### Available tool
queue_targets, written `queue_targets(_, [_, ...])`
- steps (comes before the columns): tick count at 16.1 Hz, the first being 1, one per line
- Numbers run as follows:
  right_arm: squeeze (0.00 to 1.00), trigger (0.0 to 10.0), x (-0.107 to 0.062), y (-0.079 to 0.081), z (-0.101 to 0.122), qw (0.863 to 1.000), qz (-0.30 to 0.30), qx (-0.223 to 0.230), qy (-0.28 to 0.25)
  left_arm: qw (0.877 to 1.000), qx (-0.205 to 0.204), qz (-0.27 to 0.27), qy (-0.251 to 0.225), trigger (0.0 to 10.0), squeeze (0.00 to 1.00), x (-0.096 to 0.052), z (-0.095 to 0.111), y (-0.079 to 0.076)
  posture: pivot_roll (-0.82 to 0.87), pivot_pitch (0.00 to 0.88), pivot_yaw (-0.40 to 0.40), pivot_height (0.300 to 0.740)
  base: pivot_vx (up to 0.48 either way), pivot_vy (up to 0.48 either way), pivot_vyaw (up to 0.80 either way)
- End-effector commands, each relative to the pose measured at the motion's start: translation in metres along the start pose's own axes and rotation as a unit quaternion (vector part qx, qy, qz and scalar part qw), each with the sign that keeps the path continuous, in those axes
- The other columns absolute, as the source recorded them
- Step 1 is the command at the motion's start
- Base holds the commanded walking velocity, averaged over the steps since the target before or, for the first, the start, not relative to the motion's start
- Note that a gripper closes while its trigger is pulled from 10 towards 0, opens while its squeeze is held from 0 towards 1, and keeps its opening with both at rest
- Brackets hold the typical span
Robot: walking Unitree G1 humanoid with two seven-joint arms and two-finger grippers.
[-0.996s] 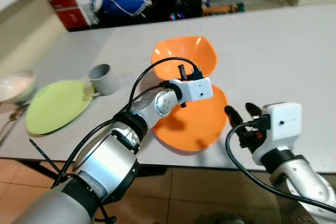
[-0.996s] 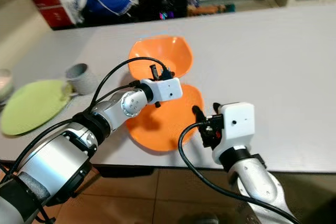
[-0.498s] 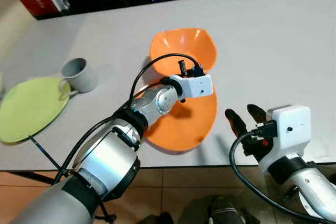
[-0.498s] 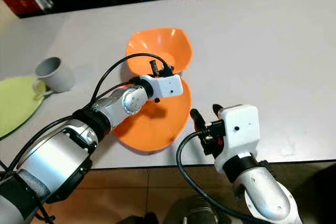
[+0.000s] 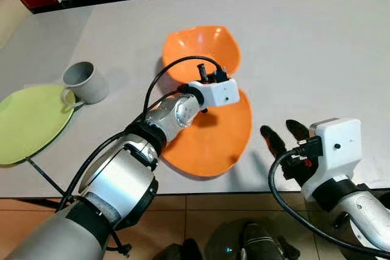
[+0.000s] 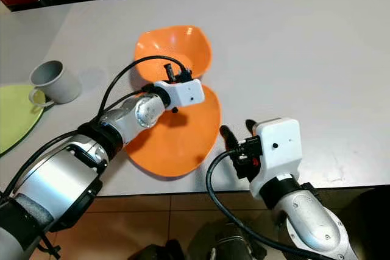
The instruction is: Setting the table
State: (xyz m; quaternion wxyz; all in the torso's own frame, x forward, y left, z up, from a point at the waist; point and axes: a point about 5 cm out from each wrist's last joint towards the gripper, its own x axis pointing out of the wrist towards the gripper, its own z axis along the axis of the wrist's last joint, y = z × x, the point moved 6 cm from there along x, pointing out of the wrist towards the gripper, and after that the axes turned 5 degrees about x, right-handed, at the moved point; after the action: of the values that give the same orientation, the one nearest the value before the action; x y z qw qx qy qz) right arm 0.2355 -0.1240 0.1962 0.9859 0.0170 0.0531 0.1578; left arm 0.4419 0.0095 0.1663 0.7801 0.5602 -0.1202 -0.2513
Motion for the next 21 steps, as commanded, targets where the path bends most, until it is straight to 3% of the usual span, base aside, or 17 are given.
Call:
queue_targets(1, [0.00, 10.0, -0.005, 0.009, 0.000, 1.000, 0.027, 0.008, 0.002, 1.000, -0.003, 0.002, 0.019, 10.0, 1.00, -0.001, -0.010, 0.006, -0.44, 0.217, 0.179, 0.740, 0.000, 0.000, 0.00])
queue_targets(8, [0.00, 10.0, -0.001, 0.007, 0.000, 0.999, 0.033, 0.014, 0.007, 1.000, -0.008, 0.009, 0.027, 10.0, 1.00, -0.001, -0.014, 0.014, -0.43, 0.186, 0.173, 0.740, 0.000, 0.000, 0.00])
queue_targets(9, [0.00, 10.0, 0.001, 0.008, -0.002, 0.999, 0.034, 0.018, 0.008, 1.000, -0.017, 0.010, 0.023, 10.0, 0.00, -0.001, -0.012, 0.017, -0.42, 0.171, 0.169, 0.740, 0.000, 0.000, 0.00])
queue_targets(11, [0.00, 10.0, 0.005, 0.010, -0.007, 0.999, 0.040, 0.025, 0.014, 0.998, -0.055, 0.003, 0.009, 10.0, 0.00, 0.001, -0.006, 0.018, -0.40, 0.153, 0.163, 0.740, 0.000, 0.000, 0.00])
queue_targets(14, [0.00, 10.0, 0.012, 0.011, -0.013, 0.998, 0.048, 0.032, 0.023, 0.997, -0.067, -0.015, -0.020, 10.0, 0.00, 0.002, 0.007, 0.014, -0.37, 0.129, 0.157, 0.740, 0.000, 0.000, 0.00])
queue_targets(18, [0.00, 10.0, 0.022, 0.010, -0.025, 0.997, 0.061, 0.029, 0.038, 0.999, -0.031, -0.024, -0.032, 10.0, 0.00, 0.002, 0.011, 0.009, -0.33, 0.064, 0.171, 0.740, 0.000, 0.000, 0.00])
queue_targets(19, [0.00, 10.0, 0.025, 0.009, -0.026, 0.997, 0.060, 0.029, 0.035, 0.999, -0.019, -0.015, -0.028, 10.0, 0.00, 0.002, 0.010, 0.012, -0.33, 0.047, 0.175, 0.740, 0.000, 0.000, 0.00])
queue_targets(21, [0.00, 10.0, 0.036, 0.005, -0.025, 0.998, 0.057, 0.029, 0.021, 0.999, 0.012, 0.024, -0.029, 10.0, 0.00, 0.003, 0.011, 0.033, -0.29, 0.000, 0.165, 0.740, 0.000, 0.000, 0.00])
